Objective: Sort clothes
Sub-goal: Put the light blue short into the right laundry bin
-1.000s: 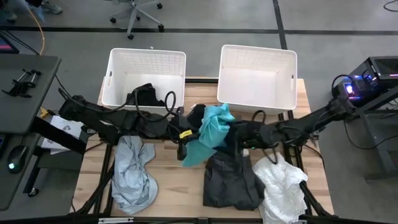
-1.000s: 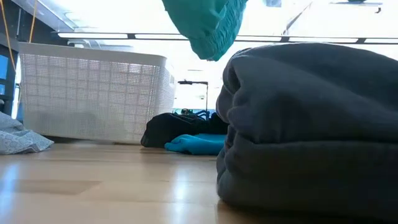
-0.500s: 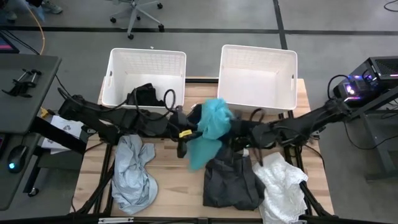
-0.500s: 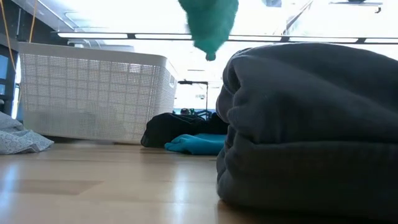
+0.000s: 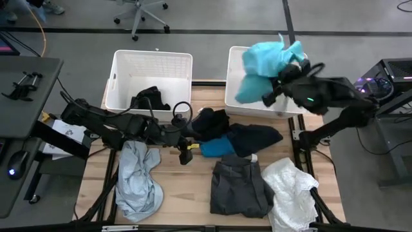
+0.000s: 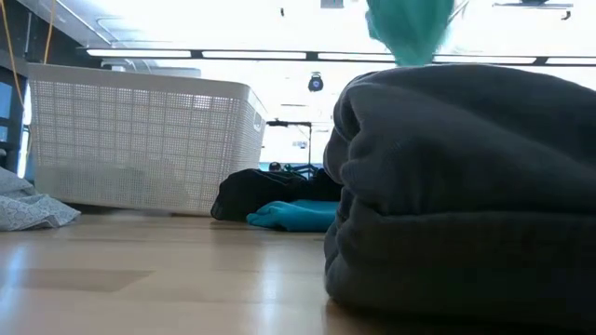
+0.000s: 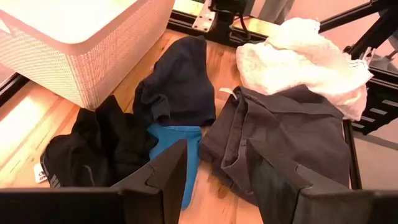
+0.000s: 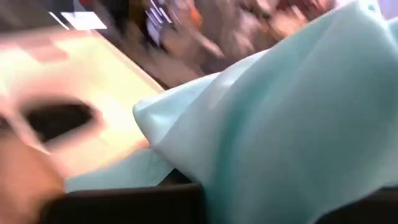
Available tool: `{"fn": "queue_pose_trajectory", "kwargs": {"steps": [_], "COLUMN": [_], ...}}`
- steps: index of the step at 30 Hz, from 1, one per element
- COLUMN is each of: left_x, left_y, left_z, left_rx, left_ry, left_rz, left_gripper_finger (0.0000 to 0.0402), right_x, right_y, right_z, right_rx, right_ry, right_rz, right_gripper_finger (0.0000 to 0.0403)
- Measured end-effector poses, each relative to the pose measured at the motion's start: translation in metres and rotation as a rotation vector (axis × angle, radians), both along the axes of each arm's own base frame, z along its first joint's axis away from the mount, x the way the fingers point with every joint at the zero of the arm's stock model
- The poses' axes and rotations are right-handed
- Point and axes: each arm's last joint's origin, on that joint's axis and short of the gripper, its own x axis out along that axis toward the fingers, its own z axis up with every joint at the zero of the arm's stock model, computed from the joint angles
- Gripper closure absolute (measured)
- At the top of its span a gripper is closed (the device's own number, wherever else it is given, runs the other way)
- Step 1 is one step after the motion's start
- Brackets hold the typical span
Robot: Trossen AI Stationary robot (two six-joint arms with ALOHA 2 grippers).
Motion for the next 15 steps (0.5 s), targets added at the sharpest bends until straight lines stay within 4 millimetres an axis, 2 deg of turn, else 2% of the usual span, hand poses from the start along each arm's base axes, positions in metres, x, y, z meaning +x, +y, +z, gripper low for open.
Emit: {"fn": "queue_pose_trajectory", "kwargs": {"steps": [7, 11, 13, 15], "left_x": [-0.003, -0.005, -0.006, -0.007], "left_y": [-0.007, -0.014, -0.017, -0.019], "left_z": [-0.001, -0.002, -0.002, -0.002], "left_rx": [-0.021, -0.033, -0.043, -0.044], "left_ry": [0.010, 0.016, 0.017, 0.017], "left_rz": [-0.014, -0.029, -0.032, -0.038], "left_gripper_finger": [0.0257, 0.0257, 0.0257, 0.0257], "right_x": [0.006, 0.010, 0.008, 0.003], "right_y": [-0.057, -0.089, -0.103, -0.116], "right_z": [-0.084, -0.137, -0.154, -0.161], "right_rx": [0.195, 0.389, 0.475, 0.519], "right_ry": [0.327, 0.456, 0.462, 0.447], "right_rz": [-0.281, -0.256, -0.247, -0.261], "right_gripper_finger": [0.0371, 0.0347, 0.0330, 0.0308]}}
